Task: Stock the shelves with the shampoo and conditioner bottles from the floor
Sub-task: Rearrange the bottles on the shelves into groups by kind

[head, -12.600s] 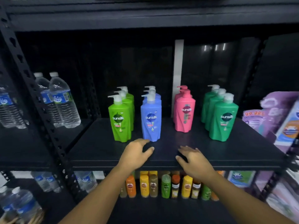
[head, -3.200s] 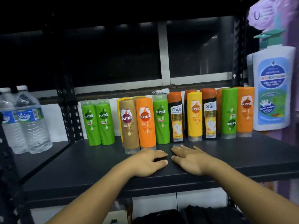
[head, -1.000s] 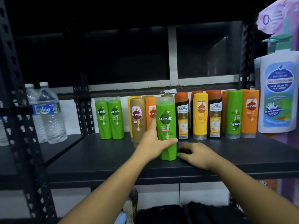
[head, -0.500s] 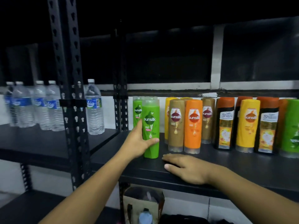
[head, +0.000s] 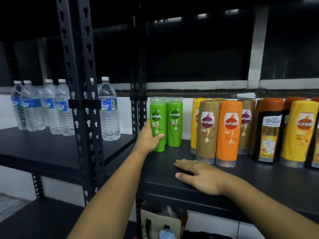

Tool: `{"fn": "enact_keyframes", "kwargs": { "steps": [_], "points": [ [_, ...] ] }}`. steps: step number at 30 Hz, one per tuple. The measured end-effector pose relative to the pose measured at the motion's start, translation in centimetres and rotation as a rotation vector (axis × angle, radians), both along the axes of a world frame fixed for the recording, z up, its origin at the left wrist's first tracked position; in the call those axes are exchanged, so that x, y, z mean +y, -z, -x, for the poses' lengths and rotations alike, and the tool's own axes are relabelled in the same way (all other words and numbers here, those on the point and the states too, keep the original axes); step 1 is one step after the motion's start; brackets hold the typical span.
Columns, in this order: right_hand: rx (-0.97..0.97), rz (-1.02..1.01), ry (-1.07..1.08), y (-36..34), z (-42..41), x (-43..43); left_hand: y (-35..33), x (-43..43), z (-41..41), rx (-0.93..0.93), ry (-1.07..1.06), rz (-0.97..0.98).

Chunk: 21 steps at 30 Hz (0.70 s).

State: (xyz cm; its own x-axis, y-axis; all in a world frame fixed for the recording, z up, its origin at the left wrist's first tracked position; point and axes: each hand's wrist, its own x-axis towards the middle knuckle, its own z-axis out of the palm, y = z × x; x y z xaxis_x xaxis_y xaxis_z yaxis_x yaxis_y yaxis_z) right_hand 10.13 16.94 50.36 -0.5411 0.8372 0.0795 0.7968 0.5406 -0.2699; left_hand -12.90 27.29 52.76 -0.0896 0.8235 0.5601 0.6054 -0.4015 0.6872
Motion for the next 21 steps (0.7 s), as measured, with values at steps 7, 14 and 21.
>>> {"fn": "enact_keyframes", "kwargs": {
  "steps": [7, 14, 21],
  "points": [
    [0.012, -0.003, -0.006, 0.0, 0.1, 0.1, 1.2, 1.3, 0.2, 0.018, -0.028, 0.033],
    [0.044, 0.013, -0.004, 0.1, 0.1, 0.1, 1.7, 1.5, 0.5, 0.056, -0.034, 0.037],
    [0.066, 0.017, 0.030, -0.1, -0.1, -0.1, 1.9, 1.6, 0.7, 0.093, -0.017, 0.050]
  ]
}}
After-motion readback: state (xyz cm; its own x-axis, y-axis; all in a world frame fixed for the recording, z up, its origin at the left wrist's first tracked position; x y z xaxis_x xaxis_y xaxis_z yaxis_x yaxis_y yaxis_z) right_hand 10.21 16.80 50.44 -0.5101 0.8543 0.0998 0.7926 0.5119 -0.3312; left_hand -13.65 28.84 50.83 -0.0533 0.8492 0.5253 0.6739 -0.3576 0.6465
